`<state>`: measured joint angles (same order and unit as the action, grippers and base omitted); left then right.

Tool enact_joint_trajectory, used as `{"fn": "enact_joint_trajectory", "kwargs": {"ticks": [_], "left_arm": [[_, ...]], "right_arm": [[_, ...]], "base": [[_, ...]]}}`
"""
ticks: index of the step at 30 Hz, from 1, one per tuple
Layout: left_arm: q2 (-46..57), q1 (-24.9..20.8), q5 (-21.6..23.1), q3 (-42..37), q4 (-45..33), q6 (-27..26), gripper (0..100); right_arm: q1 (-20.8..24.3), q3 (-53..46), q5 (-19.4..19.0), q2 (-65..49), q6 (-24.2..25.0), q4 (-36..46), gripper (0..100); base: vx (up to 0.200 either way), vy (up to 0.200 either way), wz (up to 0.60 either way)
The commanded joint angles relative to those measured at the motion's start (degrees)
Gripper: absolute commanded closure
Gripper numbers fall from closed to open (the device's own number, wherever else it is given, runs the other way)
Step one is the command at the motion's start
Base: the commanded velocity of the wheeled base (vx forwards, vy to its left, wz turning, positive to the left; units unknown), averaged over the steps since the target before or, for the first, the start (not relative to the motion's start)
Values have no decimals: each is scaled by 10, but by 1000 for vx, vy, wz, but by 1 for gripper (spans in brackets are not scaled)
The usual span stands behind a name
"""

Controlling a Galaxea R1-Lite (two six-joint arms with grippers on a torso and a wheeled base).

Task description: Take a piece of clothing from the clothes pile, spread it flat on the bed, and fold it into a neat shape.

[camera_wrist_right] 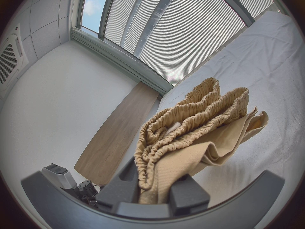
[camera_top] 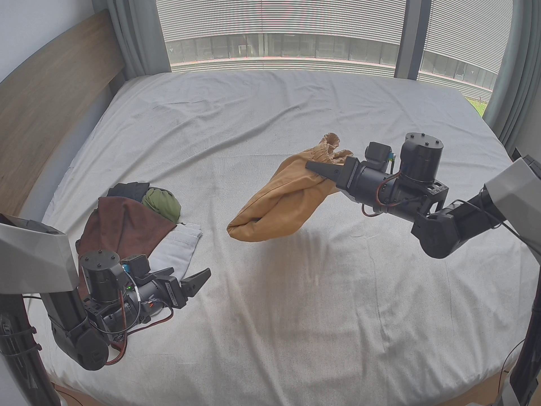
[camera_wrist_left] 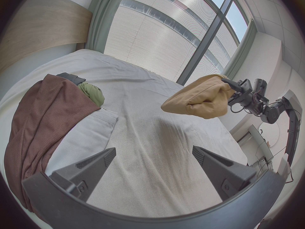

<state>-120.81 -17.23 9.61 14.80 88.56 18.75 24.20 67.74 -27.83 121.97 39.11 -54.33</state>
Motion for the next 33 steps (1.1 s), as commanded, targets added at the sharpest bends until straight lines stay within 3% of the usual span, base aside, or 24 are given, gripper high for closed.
{"fn": "enact_joint_trajectory", "kwargs": {"ticks": [1,14,20,25,28,33], "left_arm": [[-1,0,1,1,0,1,0],[0,2,1,1,0,1,0],[-2,2,1,1,0,1,0],[-3,2,1,0,0,1,0],[-3,3,1,-1,0,1,0],[-4,2,2,-1,0,1,0]], "right_arm": [[-7,72,0,65,0,24,100],[-20,260,0,144,0,129,100],[-18,312,0,173,0,141,100],[-20,302,1,218,-17,136,100],[-27,260,1,241,-61,132,100],[-44,183,1,234,-73,89,100]], "base": [[0,0,0],[0,0,0],[0,0,0],[0,0,0],[0,0,0],[0,0,0]]}}
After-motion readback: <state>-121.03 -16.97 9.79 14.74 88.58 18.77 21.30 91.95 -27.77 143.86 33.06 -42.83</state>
